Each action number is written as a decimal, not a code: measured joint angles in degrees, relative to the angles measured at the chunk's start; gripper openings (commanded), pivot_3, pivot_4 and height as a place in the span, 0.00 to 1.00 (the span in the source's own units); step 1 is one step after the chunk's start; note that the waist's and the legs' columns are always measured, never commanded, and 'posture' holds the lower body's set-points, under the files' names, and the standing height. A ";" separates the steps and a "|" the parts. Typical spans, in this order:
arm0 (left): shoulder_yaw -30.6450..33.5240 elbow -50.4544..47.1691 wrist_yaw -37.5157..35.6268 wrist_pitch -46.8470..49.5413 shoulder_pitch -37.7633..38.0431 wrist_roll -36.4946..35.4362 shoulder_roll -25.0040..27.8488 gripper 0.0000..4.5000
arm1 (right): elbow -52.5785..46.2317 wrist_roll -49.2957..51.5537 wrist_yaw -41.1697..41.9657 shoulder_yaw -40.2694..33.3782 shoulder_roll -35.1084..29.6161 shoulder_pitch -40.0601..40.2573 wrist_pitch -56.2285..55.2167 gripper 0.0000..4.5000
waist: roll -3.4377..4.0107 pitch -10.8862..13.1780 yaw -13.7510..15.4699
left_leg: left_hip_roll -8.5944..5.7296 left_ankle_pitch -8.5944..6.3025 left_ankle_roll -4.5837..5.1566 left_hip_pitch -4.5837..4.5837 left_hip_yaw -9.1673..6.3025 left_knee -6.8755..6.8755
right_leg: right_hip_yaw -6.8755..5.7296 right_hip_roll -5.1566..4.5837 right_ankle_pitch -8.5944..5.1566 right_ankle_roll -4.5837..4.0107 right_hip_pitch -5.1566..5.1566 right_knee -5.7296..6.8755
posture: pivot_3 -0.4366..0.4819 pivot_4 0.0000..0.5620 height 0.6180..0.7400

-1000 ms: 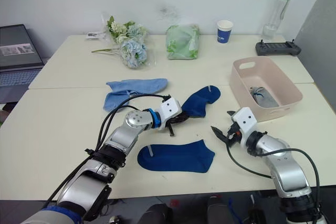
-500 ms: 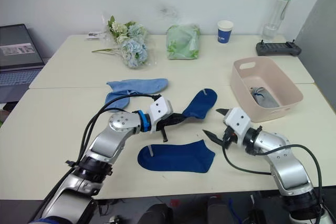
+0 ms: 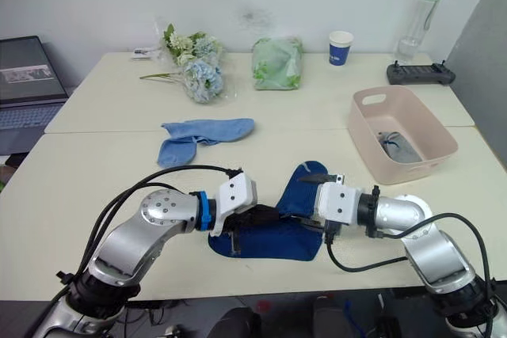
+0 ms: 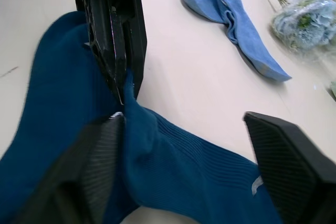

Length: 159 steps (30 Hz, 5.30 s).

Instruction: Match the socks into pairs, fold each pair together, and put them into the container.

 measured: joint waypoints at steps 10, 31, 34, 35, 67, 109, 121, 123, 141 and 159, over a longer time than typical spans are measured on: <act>-0.01 -0.64 1.94 0.53 -0.09 -1.29 -0.01 0.00 | -0.57 1.01 3.14 0.09 -1.21 1.51 -0.54 0.01 | 0.00 0.00 0.08 | 0.01 0.01 -0.01 0.00 -0.01 0.00 | -0.01 0.00 0.00 0.00 -0.01 0.00 | 0.48 0.27 1.00; 1.06 63.36 6.00 -36.81 -25.03 9.90 -16.43 0.77 | -1.17 0.53 2.86 0.28 -1.06 6.92 -4.58 0.00 | -0.23 0.09 1.10 | -0.15 0.14 -0.21 -0.12 0.09 0.06 | -0.01 0.00 0.01 0.02 -0.12 -0.05 | 0.48 0.27 1.00; 0.61 71.39 5.81 -44.02 -28.83 12.01 -18.79 0.77 | -1.19 0.05 2.72 0.62 -0.45 6.85 -4.56 0.00 | -0.25 0.10 1.04 | -0.09 0.14 -0.22 -0.09 0.08 0.05 | -0.02 0.01 0.01 0.02 -0.13 0.01 | 0.48 0.27 1.00; 0.82 73.47 5.78 -45.21 -29.95 12.06 -19.51 0.77 | -1.18 -0.35 2.65 0.83 0.01 6.57 -4.51 0.00 | -0.25 0.10 1.04 | -0.09 0.14 -0.22 -0.09 0.08 0.05 | -0.03 0.01 0.01 0.02 -0.13 0.03 | 0.48 0.27 1.00; 4.84 86.39 0.93 -50.52 -34.40 17.29 -23.97 0.00 | -0.36 -1.27 1.47 2.25 2.71 3.82 -3.69 0.00 | -0.28 0.08 0.71 | -0.06 0.15 -0.21 -0.05 0.07 0.07 | 0.00 0.28 0.02 0.04 -0.13 0.06 | 0.48 0.27 1.00; 28.14 17.28 14.05 -3.96 8.90 -8.02 -2.02 0.93 | -1.01 21.86 -14.99 -6.57 11.18 0.70 39.18 0.85 | -0.17 -0.04 1.50 | -0.04 0.17 -0.24 -0.03 -0.06 -0.02 | -0.07 -0.03 0.17 -0.06 -0.08 -0.08 | 0.48 0.27 1.00; 19.42 29.97 11.55 -13.23 2.34 -3.33 -4.07 0.44 | -0.98 20.49 -17.12 -3.94 10.81 -0.87 42.40 0.24 | -0.17 -0.04 1.20 | 0.00 0.11 -0.14 -0.05 -0.05 -0.03 | -0.04 -0.01 0.17 -0.06 -0.15 -0.06 | 0.48 0.27 1.00; 19.07 29.95 10.89 -13.23 2.46 -3.40 -4.07 0.29 | -0.89 20.52 -17.19 -3.94 11.45 -0.88 42.41 0.08 | -0.17 -0.04 1.15 | 0.00 0.11 -0.14 -0.05 -0.06 -0.03 | -0.05 -0.01 0.17 -0.06 -0.15 -0.05 | 0.48 0.27 1.00; 19.13 23.38 12.83 -11.22 6.96 -4.47 -4.17 0.00 | 2.13 20.69 -20.38 -6.71 13.83 -2.68 44.29 0.52 | -0.17 -0.04 1.02 | 0.01 0.10 -0.13 -0.05 -0.07 -0.06 | -0.02 -0.02 0.17 -0.06 -0.15 -0.05 | 0.48 0.27 1.00; 20.10 19.85 14.84 -10.04 9.40 -6.43 -5.53 0.00 | 4.56 23.83 -22.21 -8.04 16.71 -4.34 51.32 0.01 | -0.17 -0.03 0.97 | 0.01 0.10 -0.12 -0.05 -0.06 -0.05 | -0.01 -0.02 0.17 -0.06 -0.15 -0.05 | 0.48 0.27 1.00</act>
